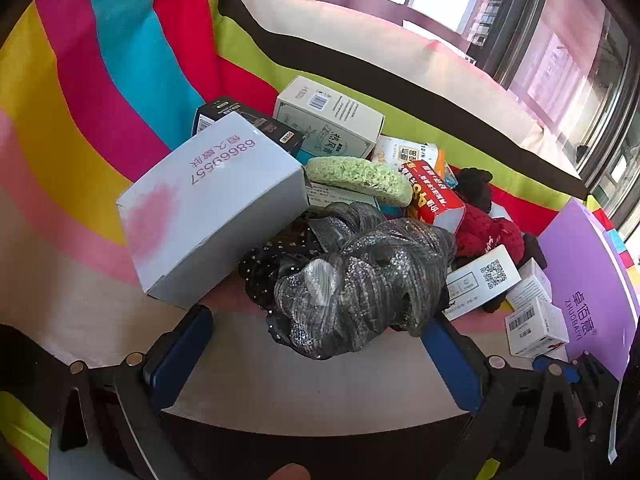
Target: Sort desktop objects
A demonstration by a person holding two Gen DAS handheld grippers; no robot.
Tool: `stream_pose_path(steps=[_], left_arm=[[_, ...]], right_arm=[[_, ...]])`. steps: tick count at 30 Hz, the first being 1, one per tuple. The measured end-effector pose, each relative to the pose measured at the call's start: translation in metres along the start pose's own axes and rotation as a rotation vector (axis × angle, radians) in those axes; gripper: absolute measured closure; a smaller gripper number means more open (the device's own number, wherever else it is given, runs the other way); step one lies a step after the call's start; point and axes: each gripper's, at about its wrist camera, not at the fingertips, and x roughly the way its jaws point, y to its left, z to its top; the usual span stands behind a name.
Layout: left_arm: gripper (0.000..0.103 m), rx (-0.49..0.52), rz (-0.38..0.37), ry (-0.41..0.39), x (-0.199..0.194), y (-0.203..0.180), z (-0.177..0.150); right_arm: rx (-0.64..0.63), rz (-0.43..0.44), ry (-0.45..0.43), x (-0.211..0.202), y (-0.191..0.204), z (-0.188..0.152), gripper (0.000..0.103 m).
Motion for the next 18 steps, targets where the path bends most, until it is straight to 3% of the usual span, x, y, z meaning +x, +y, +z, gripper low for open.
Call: stream_pose_path(steps=[10,18], left_arm=[[0.000,-0.009,-0.008,-0.040,-0.005,0.001,0.002],[0.000,0.054,-0.008,-0.081,-0.012,-0.013,-0.001]], right_arm=[[0.000,0.000,0.001,0.000,-0.001,0.000,0.000],[0.036,-0.021,-0.006,0.006,0.002,0.007,0.000]])
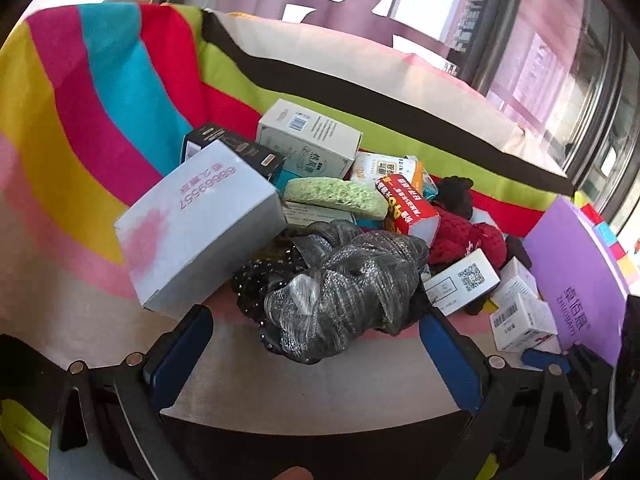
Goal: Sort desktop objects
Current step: 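Grasp the black sparkly scrunchie from the pile with the left gripper, then carry the scrunchie with the left gripper while the right carries the white medicine box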
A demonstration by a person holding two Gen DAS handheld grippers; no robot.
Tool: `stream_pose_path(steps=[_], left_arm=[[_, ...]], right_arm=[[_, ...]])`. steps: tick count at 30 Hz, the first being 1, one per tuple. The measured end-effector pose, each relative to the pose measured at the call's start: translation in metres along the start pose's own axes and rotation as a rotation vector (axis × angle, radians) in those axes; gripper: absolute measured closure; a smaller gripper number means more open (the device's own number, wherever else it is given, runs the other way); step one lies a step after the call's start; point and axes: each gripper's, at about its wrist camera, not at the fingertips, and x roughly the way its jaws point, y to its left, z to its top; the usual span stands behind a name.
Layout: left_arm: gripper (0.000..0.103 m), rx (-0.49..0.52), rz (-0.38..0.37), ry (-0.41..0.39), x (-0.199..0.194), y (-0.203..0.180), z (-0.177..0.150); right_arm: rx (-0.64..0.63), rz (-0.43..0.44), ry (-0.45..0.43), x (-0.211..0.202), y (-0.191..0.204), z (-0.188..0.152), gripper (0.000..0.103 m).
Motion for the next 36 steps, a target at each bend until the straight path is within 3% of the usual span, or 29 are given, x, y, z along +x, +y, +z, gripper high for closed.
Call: stream_pose_path(steps=[7,10,13,19,21,23,30,33,34,36], left_arm=[[0.002,0.098,0.049,0.010,0.002,-0.021,-0.001],[0.027,0.085,0.071,0.031,0.006,-0.021,-0.002],[0.032,0.075,0.046,0.051,0.010,-0.019,-0.003],[0.051,0.155,0.112,0.056,0.011,-0.032,-0.006],[0.053,0.176,0.139,0.052,0.009,-0.036,-0.007],[0.058,0.186,0.164,0.038,0.006,-0.039,-0.007],[0.066,0.211,0.214,0.016,-0.003,-0.046,-0.012],[0.073,0.208,0.222,0.010,-0.010,-0.047,-0.016],[0.081,0.203,0.224,0.010,-0.012,-0.046,-0.016],[0.081,0.182,0.206,0.019,-0.016,-0.044,-0.016]], right_arm=[[0.188,-0.001,-0.106,-0.023,-0.020,-0.007,0.000],[0.258,-0.037,-0.148,-0.029,-0.030,-0.008,0.000],[0.298,-0.083,-0.158,-0.027,-0.042,-0.001,0.000],[0.343,-0.123,-0.161,-0.015,-0.051,0.016,0.001],[0.359,-0.133,-0.139,-0.011,-0.054,0.016,0.008],[0.380,-0.146,-0.123,-0.007,-0.058,0.017,0.026],[0.410,-0.157,-0.136,-0.011,-0.064,0.012,0.027],[0.385,-0.157,-0.163,-0.017,-0.060,0.010,0.027],[0.374,-0.162,-0.171,-0.020,-0.059,0.009,0.027],[0.353,-0.155,-0.195,-0.027,-0.055,0.007,0.027]])
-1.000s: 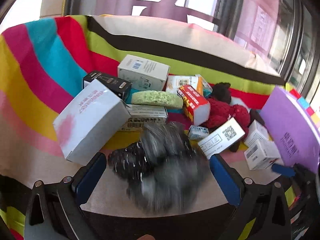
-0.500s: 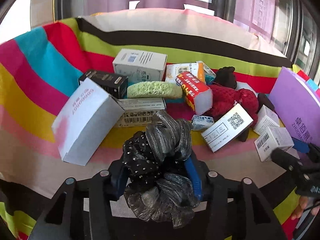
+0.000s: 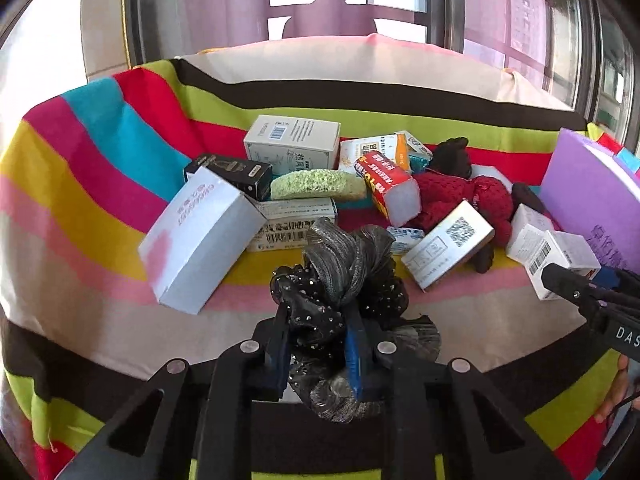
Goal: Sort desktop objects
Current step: 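Carry the scrunchie with the left gripper while the right carries the white medicine box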
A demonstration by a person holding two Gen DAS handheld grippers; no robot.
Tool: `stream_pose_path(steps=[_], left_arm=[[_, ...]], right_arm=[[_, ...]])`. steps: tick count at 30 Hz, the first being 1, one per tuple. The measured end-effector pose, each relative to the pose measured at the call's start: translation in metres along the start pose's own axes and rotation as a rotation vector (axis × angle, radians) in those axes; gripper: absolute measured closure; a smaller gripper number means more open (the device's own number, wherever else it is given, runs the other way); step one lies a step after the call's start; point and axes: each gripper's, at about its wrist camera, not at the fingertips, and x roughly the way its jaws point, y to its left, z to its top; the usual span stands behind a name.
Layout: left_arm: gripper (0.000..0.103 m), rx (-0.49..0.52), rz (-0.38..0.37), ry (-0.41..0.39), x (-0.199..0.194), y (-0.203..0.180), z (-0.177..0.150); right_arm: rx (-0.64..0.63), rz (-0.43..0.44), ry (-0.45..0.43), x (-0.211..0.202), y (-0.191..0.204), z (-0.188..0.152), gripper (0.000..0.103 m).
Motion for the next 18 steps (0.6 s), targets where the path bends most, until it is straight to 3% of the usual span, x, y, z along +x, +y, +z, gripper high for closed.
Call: stream_pose_path(steps=[4,10,18], left_arm=[[0.081,-0.002,0.015,0.010,-0.001,-0.002,-0.004],[0.081,-0.027,-0.026,0.000,-0.014,-0.007,-0.003],[0.081,-0.008,-0.036,-0.080,-0.045,-0.028,0.013]], right_arm=[[-0.011,0.019,-0.015,-0.009,0.001,-0.002,0.027],[-0.036,0.045,-0.078,-0.039,-0.002,0.000,0.027],[-0.050,0.082,-0.174,-0.085,-0.015,0.009,0.027]])
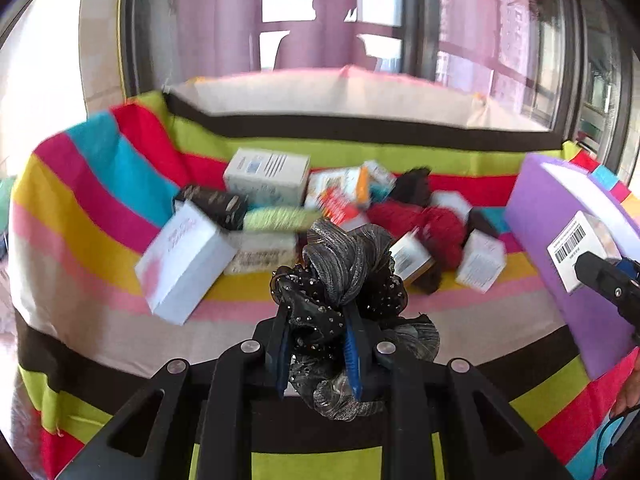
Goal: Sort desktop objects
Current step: 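Carry the scrunchie with the left gripper while the right carries the white medicine box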
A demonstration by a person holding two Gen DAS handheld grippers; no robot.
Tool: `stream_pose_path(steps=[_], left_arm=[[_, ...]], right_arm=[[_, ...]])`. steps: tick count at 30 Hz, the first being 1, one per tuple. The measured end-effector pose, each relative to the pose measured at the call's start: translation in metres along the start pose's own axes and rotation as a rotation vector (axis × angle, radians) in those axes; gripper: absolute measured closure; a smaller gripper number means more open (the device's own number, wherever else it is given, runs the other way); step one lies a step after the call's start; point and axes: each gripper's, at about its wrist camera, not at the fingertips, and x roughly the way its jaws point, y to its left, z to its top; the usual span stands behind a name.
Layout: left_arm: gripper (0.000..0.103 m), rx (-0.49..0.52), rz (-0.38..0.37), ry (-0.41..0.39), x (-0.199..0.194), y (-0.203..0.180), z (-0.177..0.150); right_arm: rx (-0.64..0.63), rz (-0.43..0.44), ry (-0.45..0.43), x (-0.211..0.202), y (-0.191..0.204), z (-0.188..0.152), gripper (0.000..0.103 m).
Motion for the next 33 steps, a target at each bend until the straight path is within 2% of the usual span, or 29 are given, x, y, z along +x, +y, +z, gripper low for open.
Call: stream_pose_path(steps=[6,14,20,28,32,33], left_arm=[[0.081,0.036,-0.067,-0.099,-0.031,-0.038,0.027],[0.081,0.123,-0.223,-0.204,-0.056,-0.117,0.065],[0.081,0.169,-0.336,-0.214,-0.055,-0.179,0.080],[0.081,0.163,-0.394,-0.180,-0.044,-0.241,0.094],[0.064,0.126,-0.413,-0.124,-0.033,-0.256,0.096],[0.062,0.123,-0.415,-0.113,-0.030,-0.258,0.096]], right_arm=[[0.035,-0.008,-0.086,-0.037,-0.026,0.016,0.027],[0.135,-0.142,-0.134,-0.071,-0.089,0.019,0.027],[0.151,-0.245,-0.077,-0.072,-0.133,0.013,0.026],[0.099,-0.258,-0.050,-0.075,-0.153,0.009,0.025],[0.065,-0.264,-0.043,-0.075,-0.156,0.008,0.019],[0.054,-0.263,-0.017,-0.071,-0.157,0.007,0.019]])
